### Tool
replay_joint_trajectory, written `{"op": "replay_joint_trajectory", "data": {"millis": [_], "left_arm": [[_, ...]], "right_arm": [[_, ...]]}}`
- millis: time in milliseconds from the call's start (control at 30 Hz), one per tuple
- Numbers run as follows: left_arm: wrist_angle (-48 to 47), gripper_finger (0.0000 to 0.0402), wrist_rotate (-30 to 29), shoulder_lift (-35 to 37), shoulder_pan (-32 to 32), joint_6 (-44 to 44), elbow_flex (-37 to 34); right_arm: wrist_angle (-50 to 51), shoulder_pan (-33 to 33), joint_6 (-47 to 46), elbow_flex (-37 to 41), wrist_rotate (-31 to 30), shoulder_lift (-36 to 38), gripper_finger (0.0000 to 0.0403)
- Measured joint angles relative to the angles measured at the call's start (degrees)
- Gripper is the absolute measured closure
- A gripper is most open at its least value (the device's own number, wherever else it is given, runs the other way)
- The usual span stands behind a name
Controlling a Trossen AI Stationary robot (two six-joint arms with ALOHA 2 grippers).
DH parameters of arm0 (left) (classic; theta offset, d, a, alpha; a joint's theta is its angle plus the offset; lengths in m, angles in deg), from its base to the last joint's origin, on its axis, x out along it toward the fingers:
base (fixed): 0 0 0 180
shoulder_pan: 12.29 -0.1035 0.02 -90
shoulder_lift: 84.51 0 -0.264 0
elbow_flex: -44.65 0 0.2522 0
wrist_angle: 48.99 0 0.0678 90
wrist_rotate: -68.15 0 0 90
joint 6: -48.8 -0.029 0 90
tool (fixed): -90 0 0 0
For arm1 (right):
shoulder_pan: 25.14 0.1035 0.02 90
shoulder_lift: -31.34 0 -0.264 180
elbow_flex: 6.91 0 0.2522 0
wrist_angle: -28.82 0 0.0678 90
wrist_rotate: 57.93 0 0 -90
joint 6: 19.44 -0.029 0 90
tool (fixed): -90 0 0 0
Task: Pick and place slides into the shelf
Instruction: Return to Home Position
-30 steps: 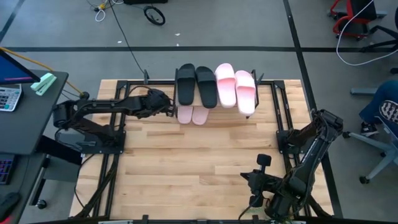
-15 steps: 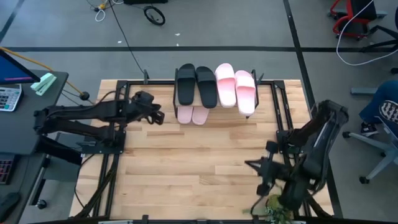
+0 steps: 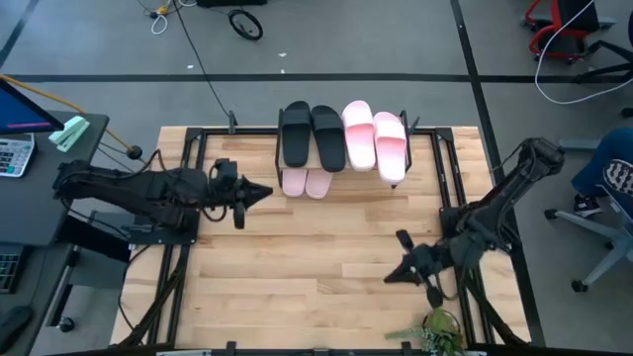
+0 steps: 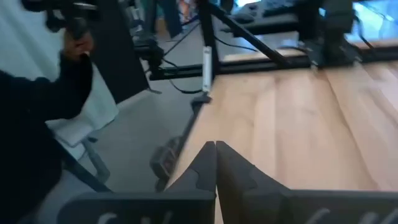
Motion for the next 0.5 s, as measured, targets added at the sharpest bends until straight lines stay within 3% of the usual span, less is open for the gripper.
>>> {"op": "replay_joint_trajectory", "data": {"millis": [200,500], "left_arm": [[-2.95,0.0365,-0.04,0.86,1.45,2.84,-0.12],[-7.72,0.0370,-2.43,7.86,-0.73,3.05,-0.19]], "right_arm": [[-3.91,-2.16,-1.80,9.58,3.04,11.14,0.0396],[-4.54,-1.03,3.61,17.51,4.33,26.13,0.0396]]}}
